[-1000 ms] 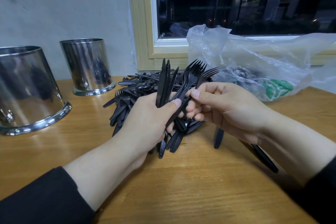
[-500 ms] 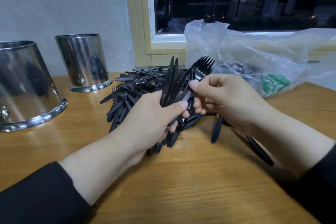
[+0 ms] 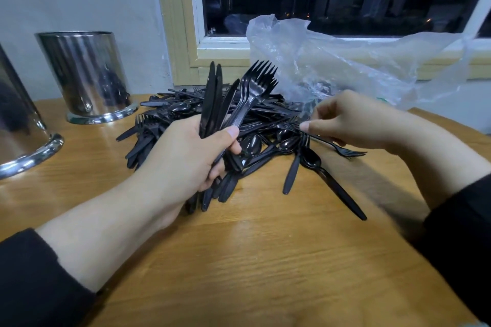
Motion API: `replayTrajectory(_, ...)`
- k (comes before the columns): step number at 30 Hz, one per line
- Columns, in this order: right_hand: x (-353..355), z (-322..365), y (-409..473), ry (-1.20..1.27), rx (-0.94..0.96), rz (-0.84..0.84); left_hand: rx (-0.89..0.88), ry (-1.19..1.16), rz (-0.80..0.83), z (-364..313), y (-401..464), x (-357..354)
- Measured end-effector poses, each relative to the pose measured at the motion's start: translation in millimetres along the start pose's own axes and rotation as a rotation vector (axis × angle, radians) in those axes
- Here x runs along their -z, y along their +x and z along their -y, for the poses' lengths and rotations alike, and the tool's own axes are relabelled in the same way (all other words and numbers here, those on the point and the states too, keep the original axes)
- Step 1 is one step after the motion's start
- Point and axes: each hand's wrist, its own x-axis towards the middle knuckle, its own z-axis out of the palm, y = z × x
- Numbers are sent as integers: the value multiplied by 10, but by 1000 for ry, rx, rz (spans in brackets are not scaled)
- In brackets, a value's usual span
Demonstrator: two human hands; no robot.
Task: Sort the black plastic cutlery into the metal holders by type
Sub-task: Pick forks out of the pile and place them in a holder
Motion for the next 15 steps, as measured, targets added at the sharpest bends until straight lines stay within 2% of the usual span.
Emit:
replayTrajectory(5,16,-30,-7,-81,-29,61,-7,-1,13,-7,-7,-8)
replayTrajectory(10,80,-148,32,-162,-116,-1,-13,-6,21,0,0,-14)
replayTrajectory(15,174,-296,-15,-306,-267,156,-8,-6,22,2,-5,-3)
